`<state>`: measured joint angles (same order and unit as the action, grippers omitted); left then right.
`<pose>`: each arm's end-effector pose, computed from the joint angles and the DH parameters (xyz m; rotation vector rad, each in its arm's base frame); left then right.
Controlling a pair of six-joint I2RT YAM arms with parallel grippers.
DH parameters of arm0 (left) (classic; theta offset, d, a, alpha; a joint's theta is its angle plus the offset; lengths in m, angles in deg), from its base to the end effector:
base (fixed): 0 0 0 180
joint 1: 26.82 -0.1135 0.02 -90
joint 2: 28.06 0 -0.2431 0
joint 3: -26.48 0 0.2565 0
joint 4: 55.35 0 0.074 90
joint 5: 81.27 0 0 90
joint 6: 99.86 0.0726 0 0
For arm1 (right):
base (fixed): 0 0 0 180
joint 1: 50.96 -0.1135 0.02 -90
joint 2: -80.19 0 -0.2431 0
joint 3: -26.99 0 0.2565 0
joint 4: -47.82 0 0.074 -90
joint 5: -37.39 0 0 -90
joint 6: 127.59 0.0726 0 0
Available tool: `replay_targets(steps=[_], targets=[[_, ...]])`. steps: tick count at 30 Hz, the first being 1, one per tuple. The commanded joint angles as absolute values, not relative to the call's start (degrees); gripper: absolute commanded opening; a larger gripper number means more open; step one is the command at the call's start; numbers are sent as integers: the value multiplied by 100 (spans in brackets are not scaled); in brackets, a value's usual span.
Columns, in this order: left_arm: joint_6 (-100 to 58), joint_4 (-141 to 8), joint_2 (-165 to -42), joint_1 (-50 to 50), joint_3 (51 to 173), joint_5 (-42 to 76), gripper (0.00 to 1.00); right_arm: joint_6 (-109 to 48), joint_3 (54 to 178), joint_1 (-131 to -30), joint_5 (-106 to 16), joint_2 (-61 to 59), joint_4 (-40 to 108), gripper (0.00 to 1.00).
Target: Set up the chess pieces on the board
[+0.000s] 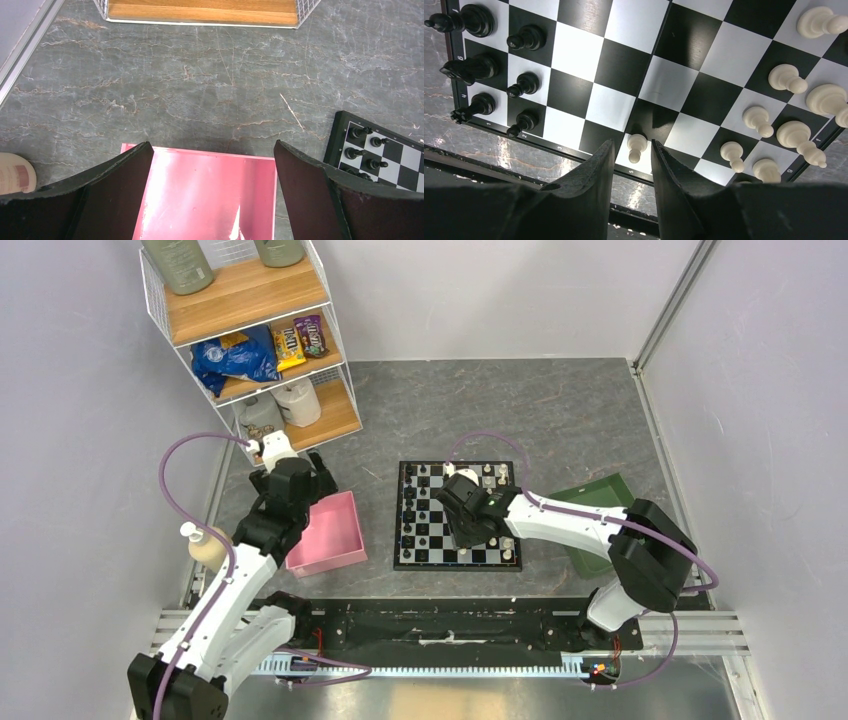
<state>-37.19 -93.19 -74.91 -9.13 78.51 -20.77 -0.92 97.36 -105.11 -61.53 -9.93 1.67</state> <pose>0.2249 -0.0342 0.2400 -0.4639 2.0075 0.0691 0.1974 0.2539 0.1369 -0.3692 2.7003 0.2651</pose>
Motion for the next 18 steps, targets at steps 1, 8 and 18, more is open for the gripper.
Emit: replay_targets(steps=[1,8,18], targets=[[-3645,-9173,-7539,-942,7851,-2178,100,-26,9923,-10537,-6290,-982,50,40],[-3640,-9169,-7631,-942,7868,-2125,100,-60,9930,-10553,-6080,-1050,24,36],[-3656,-9180,-7579,-946,7868,-2111,100,-80,9965,-10579,-6037,-1141,46,28]])
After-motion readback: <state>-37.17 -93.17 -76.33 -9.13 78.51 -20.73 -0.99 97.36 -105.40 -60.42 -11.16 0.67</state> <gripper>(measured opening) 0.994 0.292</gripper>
